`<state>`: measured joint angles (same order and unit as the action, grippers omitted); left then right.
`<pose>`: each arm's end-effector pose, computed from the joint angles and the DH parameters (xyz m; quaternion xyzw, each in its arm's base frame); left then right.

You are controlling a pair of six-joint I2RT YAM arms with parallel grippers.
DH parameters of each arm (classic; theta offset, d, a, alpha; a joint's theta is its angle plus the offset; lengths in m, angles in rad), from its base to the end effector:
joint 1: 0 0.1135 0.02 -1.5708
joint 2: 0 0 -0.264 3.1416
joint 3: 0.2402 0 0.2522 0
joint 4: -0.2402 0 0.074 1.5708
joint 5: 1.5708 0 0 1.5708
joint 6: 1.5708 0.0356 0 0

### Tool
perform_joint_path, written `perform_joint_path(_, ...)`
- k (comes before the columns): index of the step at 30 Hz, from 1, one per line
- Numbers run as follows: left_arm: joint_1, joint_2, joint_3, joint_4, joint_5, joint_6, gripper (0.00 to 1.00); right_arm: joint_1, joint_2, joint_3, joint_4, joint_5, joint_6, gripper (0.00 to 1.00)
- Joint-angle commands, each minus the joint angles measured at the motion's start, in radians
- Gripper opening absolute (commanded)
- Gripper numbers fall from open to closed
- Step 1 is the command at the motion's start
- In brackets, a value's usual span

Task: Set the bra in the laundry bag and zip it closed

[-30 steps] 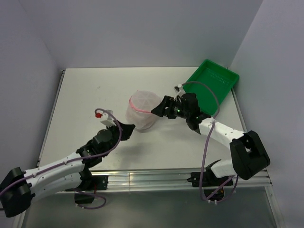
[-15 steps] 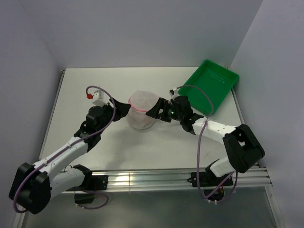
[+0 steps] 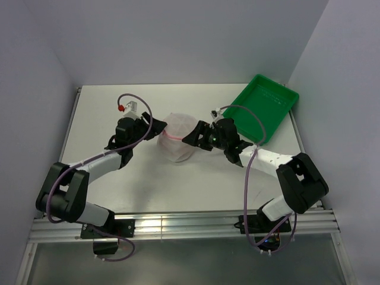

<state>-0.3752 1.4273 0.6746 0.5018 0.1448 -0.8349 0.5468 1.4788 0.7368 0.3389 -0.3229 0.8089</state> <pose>0.2846 -0.1176 0.2240 -0.1363 0.7773 -0.3948 0.4704 0.2640 0.1739 0.2128 0.0198 0.8280 0.4457 0.3397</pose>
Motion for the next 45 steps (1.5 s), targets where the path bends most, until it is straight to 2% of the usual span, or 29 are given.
perform_joint_path(1,0.007,0.022,0.017,0.156,0.061,-0.013,0.49,-0.005,-0.040,0.007,0.028,0.011,-0.023,0.78)
perform_joint_path(3,0.007,0.016,-0.003,0.167,0.053,-0.020,0.37,-0.010,-0.038,0.012,0.022,0.019,-0.028,0.76)
perform_joint_path(4,0.007,0.009,-0.015,0.175,0.050,-0.030,0.25,-0.016,-0.037,0.015,0.023,0.021,-0.028,0.75)
perform_joint_path(7,-0.004,-0.071,-0.099,0.195,0.026,-0.055,0.14,-0.030,-0.005,0.059,0.019,0.012,-0.043,0.73)
perform_joint_path(11,-0.048,-0.184,-0.185,0.179,-0.048,-0.078,0.09,-0.050,0.050,0.136,-0.012,0.004,-0.068,0.70)
perform_joint_path(16,-0.191,-0.324,-0.294,0.118,-0.204,-0.173,0.06,-0.080,0.100,0.223,-0.064,-0.005,-0.103,0.63)
perform_joint_path(18,-0.243,-0.387,-0.349,0.109,-0.273,-0.204,0.09,-0.088,0.121,0.268,-0.072,-0.011,-0.123,0.59)
perform_joint_path(19,-0.258,-0.402,-0.360,0.103,-0.292,-0.234,0.18,-0.088,0.133,0.292,-0.108,-0.021,-0.135,0.56)
perform_joint_path(21,-0.294,-0.447,-0.383,0.087,-0.323,-0.251,0.27,-0.090,0.167,0.364,-0.158,-0.033,-0.177,0.63)
perform_joint_path(22,-0.304,-0.456,-0.385,0.072,-0.333,-0.256,0.33,-0.090,0.182,0.386,-0.202,-0.034,-0.188,0.73)
perform_joint_path(25,-0.323,-0.482,-0.377,0.031,-0.347,-0.250,0.44,-0.090,0.157,0.418,-0.262,-0.028,-0.221,0.84)
perform_joint_path(30,-0.324,-0.493,-0.366,0.012,-0.324,-0.240,0.52,-0.090,0.013,0.258,-0.249,0.045,-0.214,0.86)
perform_joint_path(35,-0.337,-0.530,-0.383,-0.008,-0.315,-0.248,0.54,-0.084,-0.236,-0.048,-0.114,0.094,-0.062,0.81)
perform_joint_path(37,-0.344,-0.556,-0.379,-0.017,-0.307,-0.248,0.54,-0.082,-0.333,-0.143,-0.057,0.125,0.004,0.75)
perform_joint_path(41,-0.413,-0.593,-0.346,-0.084,-0.335,-0.222,0.53,-0.056,-0.385,-0.218,0.037,0.087,0.125,0.65)
perform_joint_path(45,-0.479,-0.591,-0.316,-0.120,-0.349,-0.220,0.52,0.031,-0.350,-0.228,0.146,0.120,0.203,0.64)
